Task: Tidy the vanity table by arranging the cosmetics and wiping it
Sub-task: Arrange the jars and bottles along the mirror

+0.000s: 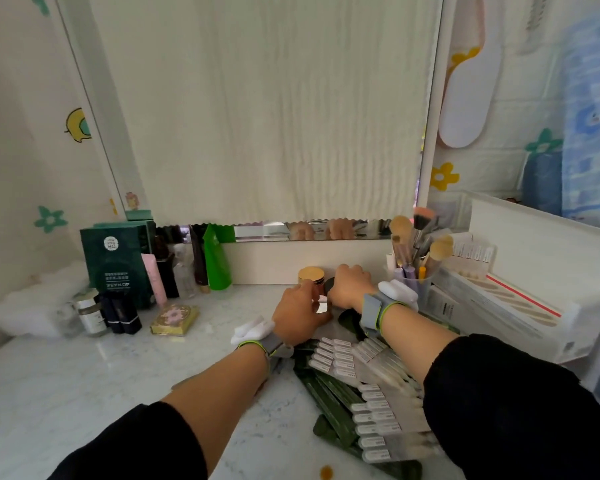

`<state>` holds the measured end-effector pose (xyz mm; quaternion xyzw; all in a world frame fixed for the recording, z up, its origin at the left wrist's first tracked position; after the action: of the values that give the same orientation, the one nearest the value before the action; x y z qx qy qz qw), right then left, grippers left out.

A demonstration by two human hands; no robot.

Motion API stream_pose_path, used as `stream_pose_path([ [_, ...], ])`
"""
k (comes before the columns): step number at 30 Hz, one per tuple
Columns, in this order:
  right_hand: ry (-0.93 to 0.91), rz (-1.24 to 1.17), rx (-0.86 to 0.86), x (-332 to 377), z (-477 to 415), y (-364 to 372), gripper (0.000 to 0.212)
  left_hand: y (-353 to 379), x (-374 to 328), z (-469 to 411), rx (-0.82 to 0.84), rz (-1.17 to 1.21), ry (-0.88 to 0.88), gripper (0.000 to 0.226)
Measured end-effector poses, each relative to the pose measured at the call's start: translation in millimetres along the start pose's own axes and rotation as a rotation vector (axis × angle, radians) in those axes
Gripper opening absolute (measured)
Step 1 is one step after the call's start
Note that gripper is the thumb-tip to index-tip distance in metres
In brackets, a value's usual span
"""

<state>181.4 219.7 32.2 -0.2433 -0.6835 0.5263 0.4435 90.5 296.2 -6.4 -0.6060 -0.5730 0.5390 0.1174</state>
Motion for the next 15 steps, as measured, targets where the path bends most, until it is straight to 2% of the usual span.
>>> stream_pose_path([
  [6, 0.056, 0.099, 0.012, 8.5, -2.3, 8.2, 0.059, -13.5, 14.7, -0.2, -0.002, -0.011, -0.02, 0.033],
  [11, 0.093, 0.122, 0.001, 6.9, -1.9, 11.0, 0.049, -20.5, 19.8, 1.7, -0.014, -0.009, -0.03, 0.032],
  [15, 0.113, 0.092, -0.008, 8.2, 2.2, 9.3, 0.056, -25.7, 22.5, 4.1, -0.029, -0.008, -0.034, 0.034],
])
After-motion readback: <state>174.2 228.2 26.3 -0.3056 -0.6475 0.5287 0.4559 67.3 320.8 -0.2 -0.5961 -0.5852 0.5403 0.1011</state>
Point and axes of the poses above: each hand's wrist, its own z-axis away from the middle knuckle, its own y-axis out of the palm, x = y × z, the point moved 2 cm from there along -z, towards the middle knuckle, and after that the axes turned 6 degrees about -x, right-handed, at the moved point
